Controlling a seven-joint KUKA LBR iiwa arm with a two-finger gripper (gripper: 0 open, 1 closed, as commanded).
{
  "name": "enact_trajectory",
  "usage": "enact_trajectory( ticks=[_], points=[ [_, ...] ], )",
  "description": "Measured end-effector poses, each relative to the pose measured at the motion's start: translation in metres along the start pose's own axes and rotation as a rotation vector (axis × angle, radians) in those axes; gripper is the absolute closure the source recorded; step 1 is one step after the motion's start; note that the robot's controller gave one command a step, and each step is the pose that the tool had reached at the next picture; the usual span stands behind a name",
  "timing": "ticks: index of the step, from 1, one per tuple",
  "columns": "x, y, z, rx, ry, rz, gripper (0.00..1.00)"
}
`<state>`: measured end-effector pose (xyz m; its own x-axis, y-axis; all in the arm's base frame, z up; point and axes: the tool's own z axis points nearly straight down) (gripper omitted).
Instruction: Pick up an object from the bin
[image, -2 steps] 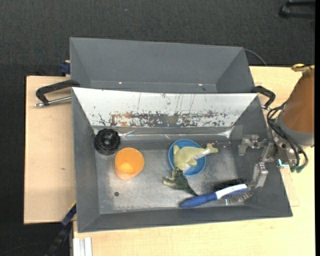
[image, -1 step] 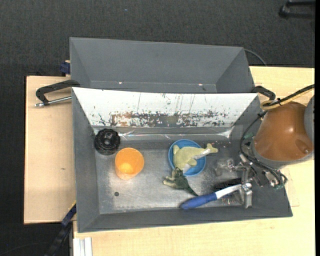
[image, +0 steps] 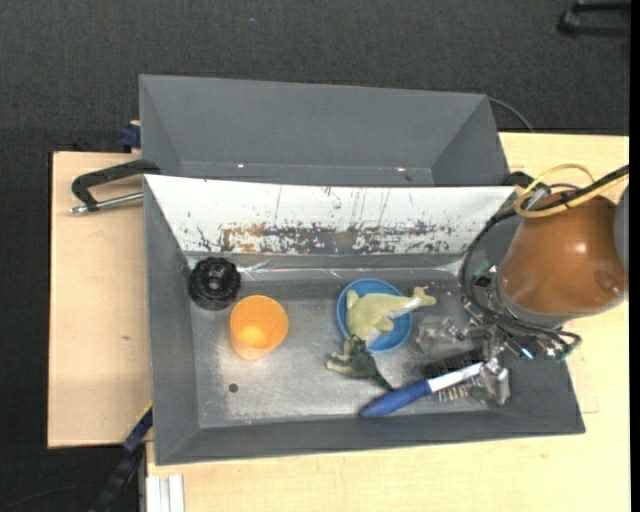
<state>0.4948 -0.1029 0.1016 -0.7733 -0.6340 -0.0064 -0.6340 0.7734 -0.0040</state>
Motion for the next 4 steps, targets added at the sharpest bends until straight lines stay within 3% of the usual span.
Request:
enact_trajectory(
  ticks=[1,2,3,4],
  points=[
    [-0.019,0.027,-0.018,-0.002,0.0,-0.302,0.0],
    [-0.017,0.029,0.032,-0.013,0.013,-0.703,0.0],
    [-0.016,0.029,0.031,-0.011,0.01,-0.7,0.0],
    [-0.017,0.028,0.03,-0.005,0.008,-0.697,1.0]
  ],
)
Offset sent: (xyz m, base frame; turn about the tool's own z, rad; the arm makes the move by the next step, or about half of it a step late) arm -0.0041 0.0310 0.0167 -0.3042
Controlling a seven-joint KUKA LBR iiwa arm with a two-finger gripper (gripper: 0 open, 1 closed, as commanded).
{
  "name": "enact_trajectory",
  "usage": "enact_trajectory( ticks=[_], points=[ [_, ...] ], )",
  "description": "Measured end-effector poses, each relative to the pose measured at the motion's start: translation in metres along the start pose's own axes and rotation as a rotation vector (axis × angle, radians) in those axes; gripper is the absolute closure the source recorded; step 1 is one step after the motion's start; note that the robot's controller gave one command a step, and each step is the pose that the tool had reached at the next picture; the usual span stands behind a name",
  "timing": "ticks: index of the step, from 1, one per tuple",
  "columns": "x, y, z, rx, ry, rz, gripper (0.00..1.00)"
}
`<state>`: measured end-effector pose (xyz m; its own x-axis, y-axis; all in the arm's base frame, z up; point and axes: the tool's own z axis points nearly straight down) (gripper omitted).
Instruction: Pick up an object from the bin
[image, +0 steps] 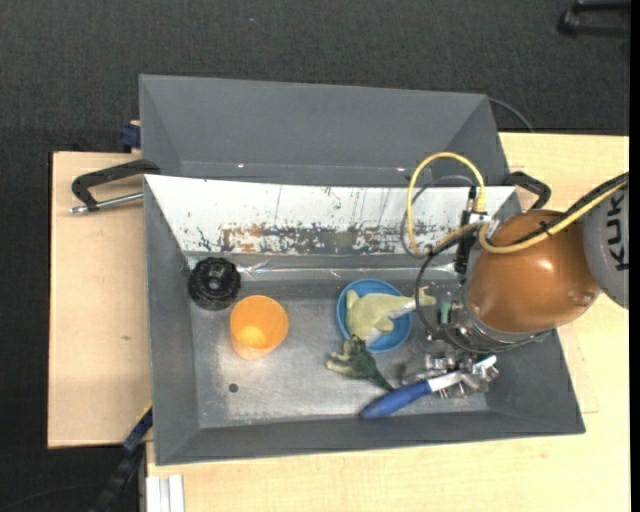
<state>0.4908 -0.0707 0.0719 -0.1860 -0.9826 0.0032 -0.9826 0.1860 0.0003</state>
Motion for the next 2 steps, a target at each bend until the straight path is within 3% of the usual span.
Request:
enact_trajectory(
  ticks=[1,2],
  points=[
    [-0.001,-0.002,-0.045,0.011,-0.008,0.004,1.0],
    [-0.003,-0.004,-0.079,0.007,-0.006,0.007,1.0]
  ],
)
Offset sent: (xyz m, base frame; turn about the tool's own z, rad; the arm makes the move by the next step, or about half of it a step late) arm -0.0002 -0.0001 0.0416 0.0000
